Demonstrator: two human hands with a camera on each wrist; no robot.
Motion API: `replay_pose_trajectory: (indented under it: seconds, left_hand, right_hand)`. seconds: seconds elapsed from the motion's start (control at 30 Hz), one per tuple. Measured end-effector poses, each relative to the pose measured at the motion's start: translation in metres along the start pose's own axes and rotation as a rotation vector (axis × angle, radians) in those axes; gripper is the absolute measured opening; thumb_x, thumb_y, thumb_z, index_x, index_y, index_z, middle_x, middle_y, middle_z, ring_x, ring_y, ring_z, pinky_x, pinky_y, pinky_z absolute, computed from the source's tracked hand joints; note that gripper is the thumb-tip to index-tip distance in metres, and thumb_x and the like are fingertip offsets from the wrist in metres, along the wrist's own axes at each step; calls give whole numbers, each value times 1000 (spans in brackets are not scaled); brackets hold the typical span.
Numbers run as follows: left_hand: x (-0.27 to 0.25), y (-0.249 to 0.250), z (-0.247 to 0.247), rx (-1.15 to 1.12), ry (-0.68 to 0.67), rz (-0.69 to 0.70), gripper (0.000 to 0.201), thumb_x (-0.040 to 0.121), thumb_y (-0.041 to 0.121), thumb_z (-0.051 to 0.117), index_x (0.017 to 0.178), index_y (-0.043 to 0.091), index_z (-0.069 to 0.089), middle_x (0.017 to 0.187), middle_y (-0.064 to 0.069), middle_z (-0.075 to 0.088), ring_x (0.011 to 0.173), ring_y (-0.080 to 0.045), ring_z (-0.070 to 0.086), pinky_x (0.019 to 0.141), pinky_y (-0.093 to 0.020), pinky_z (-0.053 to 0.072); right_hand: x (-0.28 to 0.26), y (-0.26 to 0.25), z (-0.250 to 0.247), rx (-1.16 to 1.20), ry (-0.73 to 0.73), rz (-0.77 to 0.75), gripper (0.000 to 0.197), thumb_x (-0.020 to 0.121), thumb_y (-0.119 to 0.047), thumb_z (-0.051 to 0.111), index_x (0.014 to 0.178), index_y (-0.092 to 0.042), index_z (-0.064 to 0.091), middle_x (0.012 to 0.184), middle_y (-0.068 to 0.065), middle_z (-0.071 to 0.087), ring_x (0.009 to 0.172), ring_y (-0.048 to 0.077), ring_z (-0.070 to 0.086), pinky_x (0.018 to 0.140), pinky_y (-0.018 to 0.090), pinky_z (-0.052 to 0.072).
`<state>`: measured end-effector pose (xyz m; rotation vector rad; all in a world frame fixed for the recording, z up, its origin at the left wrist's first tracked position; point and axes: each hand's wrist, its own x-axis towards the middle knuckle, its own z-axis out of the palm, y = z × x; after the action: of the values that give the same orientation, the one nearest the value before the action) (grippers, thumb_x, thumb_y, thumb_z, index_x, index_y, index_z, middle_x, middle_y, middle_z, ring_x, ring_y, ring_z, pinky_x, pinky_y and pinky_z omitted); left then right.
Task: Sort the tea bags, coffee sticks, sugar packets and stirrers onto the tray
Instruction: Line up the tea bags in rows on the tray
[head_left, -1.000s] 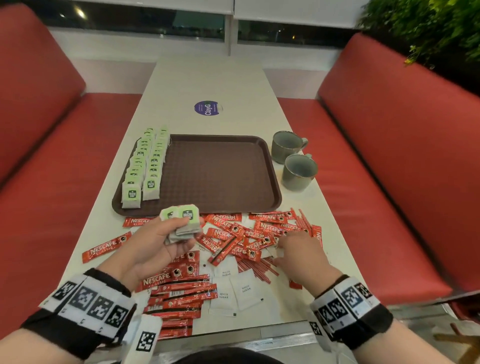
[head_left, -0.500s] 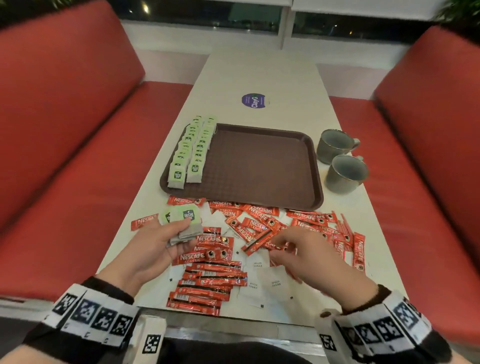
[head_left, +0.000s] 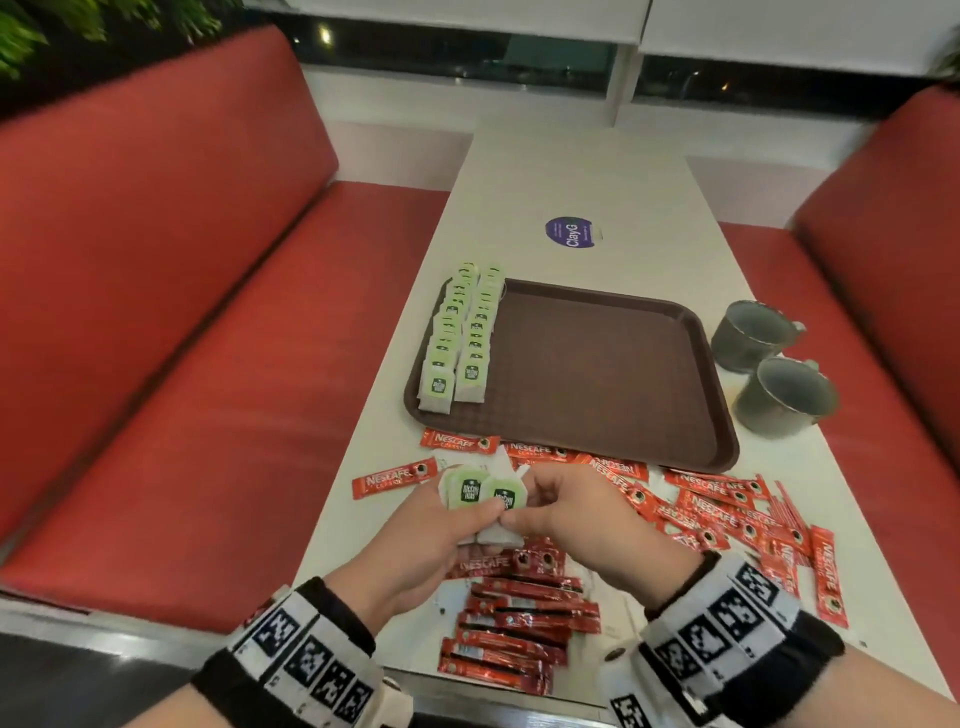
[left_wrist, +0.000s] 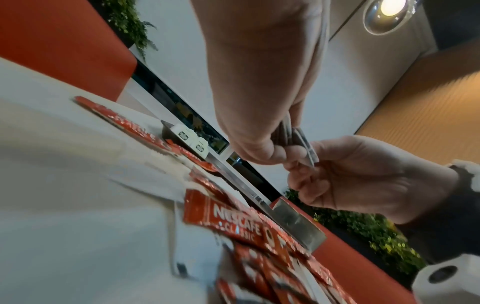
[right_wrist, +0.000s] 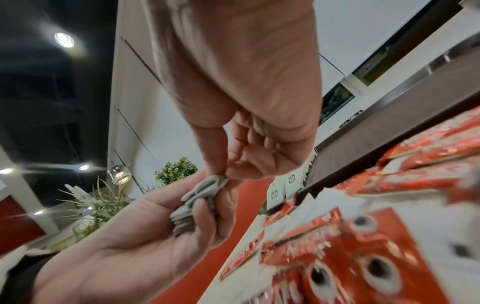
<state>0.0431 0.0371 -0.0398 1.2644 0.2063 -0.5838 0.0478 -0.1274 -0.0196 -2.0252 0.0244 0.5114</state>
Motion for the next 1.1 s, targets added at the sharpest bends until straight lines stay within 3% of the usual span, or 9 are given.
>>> replay_pose_trajectory:
  seconds: [0.13,0.27,0.43,0.53,0.63,0.73,0.8,0.97,1.1]
  left_hand:
    - [8,18,-36,-213,133,-19,21,95,10,51,113,-2,52,96,-19,70,81,-23,68,65,-29,58]
    - [13,31,-75,-324,208,-5,22,95,-4,39,115,-6,47,104,-28,66,93,-33,66,72,-33,60]
    - [14,39,-104,-322,214,30,25,95,-7,39,117,-3,50,109,-27,64,96,-34,65,70,-31,60]
    - [13,39,-113,-329,215,23,22,94,-8,41,112,0,52,109,-26,64,96,-34,66,65,-28,60]
    - [14,36,-117,-349,214,16,23,93,-8,44,113,0,52,108,-25,65,94,-32,66,62,-26,59]
    - [16,34,-118,-360,208,10,26,93,-8,45,117,0,52,109,-24,65,95,-30,66,62,-26,59]
    - [17,32,-118,-357,204,6,28,93,-8,45,119,0,51,109,-24,65,97,-30,66,63,-26,60]
    - [17,34,-117,-332,182,23,29,93,-8,45,120,0,51,111,-23,65,98,-31,65,70,-27,60]
    - [20,39,-112,-311,169,55,29,92,-9,47,119,1,52,113,-21,65,100,-32,65,72,-28,60]
  right_hand:
    - [41,-27,-6,-4,118,15,13,79,-16,76,72,-14,65,68,5,66,53,8,52,53,24,45]
    - [97,-42,-14,-91,299,24,13,82,-15,73,75,-11,63,77,3,68,67,15,61,62,28,52]
    - [151,-36,-6,-243,234,149,13,81,-11,72,74,-12,61,87,10,71,80,21,64,85,39,56]
    - [166,-34,-2,-341,216,186,14,81,-11,72,74,-12,59,94,14,71,81,22,65,84,37,57]
    - [177,-36,-1,-489,181,213,29,81,-15,73,65,-20,49,86,5,62,86,23,60,80,31,52]
    - [185,-38,0,-595,188,207,11,82,-17,72,88,-14,64,93,2,57,87,18,53,76,26,45]
    - [189,-37,2,-627,196,199,23,82,-16,71,105,-11,66,101,4,59,90,18,55,78,25,47]
    - [191,-40,4,-589,247,163,26,82,-17,71,105,-13,59,104,3,58,93,18,55,80,27,49]
    - [166,-54,0,-464,359,-12,35,87,-25,66,118,-12,56,105,2,59,88,14,54,65,18,40]
